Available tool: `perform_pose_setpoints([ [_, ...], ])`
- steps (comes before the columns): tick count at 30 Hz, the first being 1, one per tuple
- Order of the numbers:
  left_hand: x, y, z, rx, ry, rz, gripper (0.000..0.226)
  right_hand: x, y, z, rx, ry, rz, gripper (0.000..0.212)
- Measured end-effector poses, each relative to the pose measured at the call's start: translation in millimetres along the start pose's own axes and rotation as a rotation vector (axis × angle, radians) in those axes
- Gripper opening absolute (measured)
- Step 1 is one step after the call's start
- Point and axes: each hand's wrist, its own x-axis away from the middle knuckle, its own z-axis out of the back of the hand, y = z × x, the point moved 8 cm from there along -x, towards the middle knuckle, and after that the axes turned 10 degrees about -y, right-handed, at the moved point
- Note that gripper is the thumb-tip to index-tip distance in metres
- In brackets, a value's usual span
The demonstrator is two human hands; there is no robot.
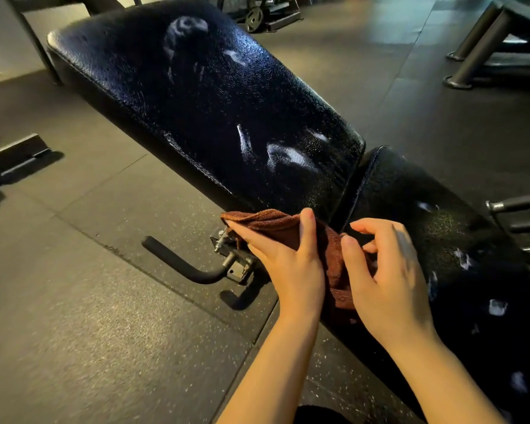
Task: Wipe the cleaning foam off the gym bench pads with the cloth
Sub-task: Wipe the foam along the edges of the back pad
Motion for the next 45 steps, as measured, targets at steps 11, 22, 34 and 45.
perform_pose_setpoints([
  [11, -77.2, 69.7, 57.5, 0.056, 0.299, -0.030, 0.072, 16.0, -3.0, 4.2, 0.000, -0.050, -0.012, 0.043],
  [22, -1.3, 5.2, 6.8, -0.015, -0.012, -0.042, 0.090, 8.3, -20.0, -34.2, -0.063, -0.112, 0.053, 0.049],
  [34, -125.2, 108.3, 93.2, -0.060, 0.205, -0.117, 0.063, 5.2, -30.3, -51.4, -0.042, -0.093, 0.122, 0.052],
  [45, -41.9, 49.4, 41.8, -0.022, 0.170, -0.228, 0.061, 5.7, -24.1, -45.1, -0.222, -0.097, 0.092, 0.046],
])
